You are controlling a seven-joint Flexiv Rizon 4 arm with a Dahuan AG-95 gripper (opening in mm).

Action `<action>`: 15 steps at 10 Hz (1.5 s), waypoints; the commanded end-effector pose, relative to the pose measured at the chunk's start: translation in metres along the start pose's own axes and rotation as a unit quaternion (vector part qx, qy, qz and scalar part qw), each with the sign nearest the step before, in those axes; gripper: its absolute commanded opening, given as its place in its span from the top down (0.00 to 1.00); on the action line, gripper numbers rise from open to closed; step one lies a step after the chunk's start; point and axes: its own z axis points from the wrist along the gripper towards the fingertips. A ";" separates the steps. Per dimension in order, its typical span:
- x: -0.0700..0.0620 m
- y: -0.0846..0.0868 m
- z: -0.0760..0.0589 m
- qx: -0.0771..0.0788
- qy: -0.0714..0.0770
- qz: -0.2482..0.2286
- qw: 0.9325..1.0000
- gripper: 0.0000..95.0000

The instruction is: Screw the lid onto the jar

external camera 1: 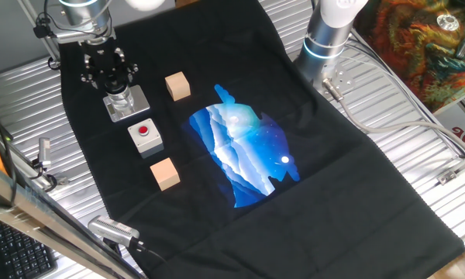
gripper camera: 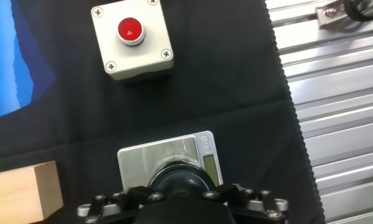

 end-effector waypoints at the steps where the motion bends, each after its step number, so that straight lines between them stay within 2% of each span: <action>1: 0.000 0.000 0.000 0.000 0.000 0.000 1.000 0.20; 15: 0.000 0.000 0.000 0.000 -0.001 0.008 1.000 0.20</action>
